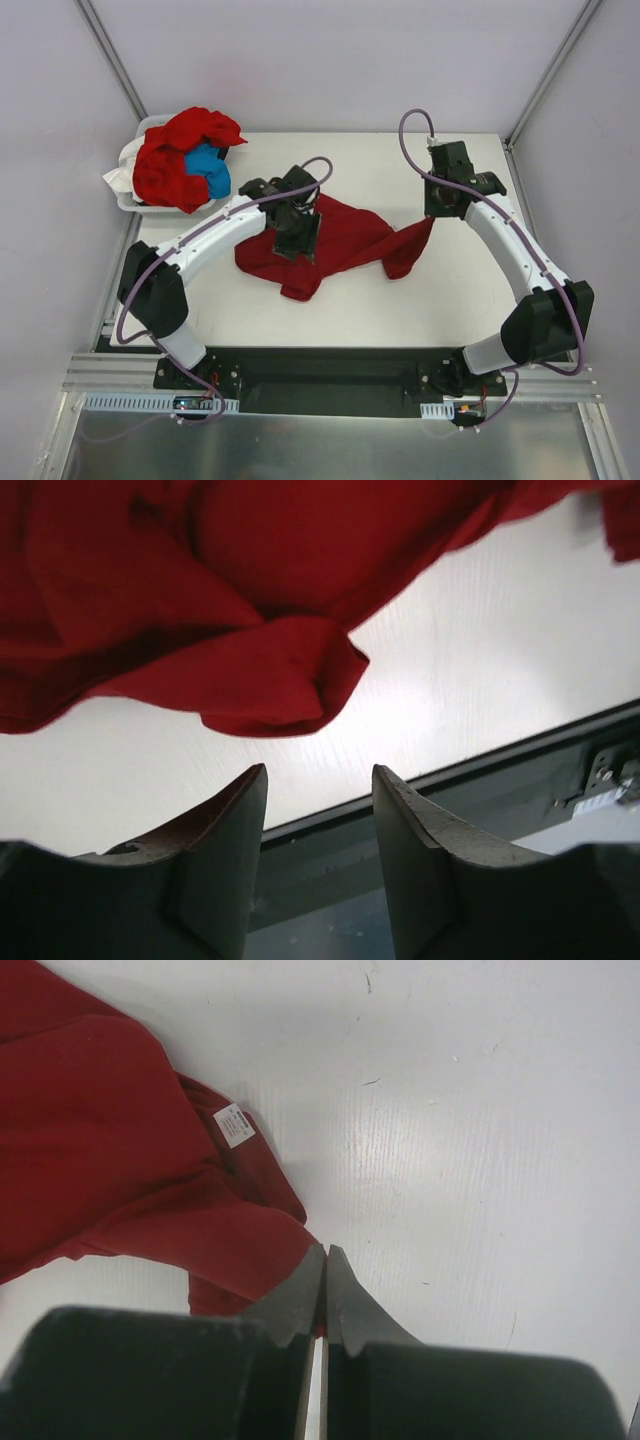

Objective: Fold and stack the t-shirts

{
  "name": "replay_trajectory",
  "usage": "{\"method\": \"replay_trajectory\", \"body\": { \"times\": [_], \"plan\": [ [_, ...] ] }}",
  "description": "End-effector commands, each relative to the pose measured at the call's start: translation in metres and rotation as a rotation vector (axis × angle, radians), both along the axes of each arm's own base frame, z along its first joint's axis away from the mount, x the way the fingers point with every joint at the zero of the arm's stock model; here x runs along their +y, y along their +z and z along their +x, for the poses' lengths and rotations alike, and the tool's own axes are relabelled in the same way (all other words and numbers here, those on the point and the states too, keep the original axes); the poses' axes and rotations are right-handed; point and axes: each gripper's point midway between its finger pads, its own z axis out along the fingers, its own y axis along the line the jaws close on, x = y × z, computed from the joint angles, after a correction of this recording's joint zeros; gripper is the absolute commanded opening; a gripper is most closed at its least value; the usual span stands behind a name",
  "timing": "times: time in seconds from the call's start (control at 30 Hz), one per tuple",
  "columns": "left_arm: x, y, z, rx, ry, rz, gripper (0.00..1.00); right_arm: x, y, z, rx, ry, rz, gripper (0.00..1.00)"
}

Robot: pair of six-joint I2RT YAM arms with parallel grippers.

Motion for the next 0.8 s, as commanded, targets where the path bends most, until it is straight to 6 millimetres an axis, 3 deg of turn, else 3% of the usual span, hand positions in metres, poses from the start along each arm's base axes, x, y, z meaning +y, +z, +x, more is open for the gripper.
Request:
{"method": "replay_trajectory", "body": {
  "times": [0.0,0.03,0.07,0.2,0.43,0.77],
  "plan": [
    [-0.001,0.013,0.02,-0.033,0.066,0.004,0.44,0.0,0.004,-0.004,-0.013,-0.014,0.006,0.01],
    [-0.007,0.005,0.021,-0.009,0.057,0.013,0.43,-0.001,0.004,-0.004,-0.013,-0.015,0.006,0.01],
    [-0.014,0.01,0.027,-0.025,0.048,0.001,0.42,-0.001,0.003,-0.005,-0.011,-0.016,0.003,0.01],
    [-0.035,-0.001,0.022,-0.016,-0.018,0.035,0.4,-0.003,0.002,-0.007,-0.009,-0.018,-0.002,0.01],
    [-0.031,-0.038,0.0,0.06,-0.063,0.165,0.42,-0.005,-0.003,-0.011,0.0,-0.022,-0.011,0.01],
    [-0.027,-0.062,0.006,0.047,-0.039,0.275,0.4,-0.006,-0.001,-0.01,-0.004,-0.015,-0.015,0.01]
  ]
}}
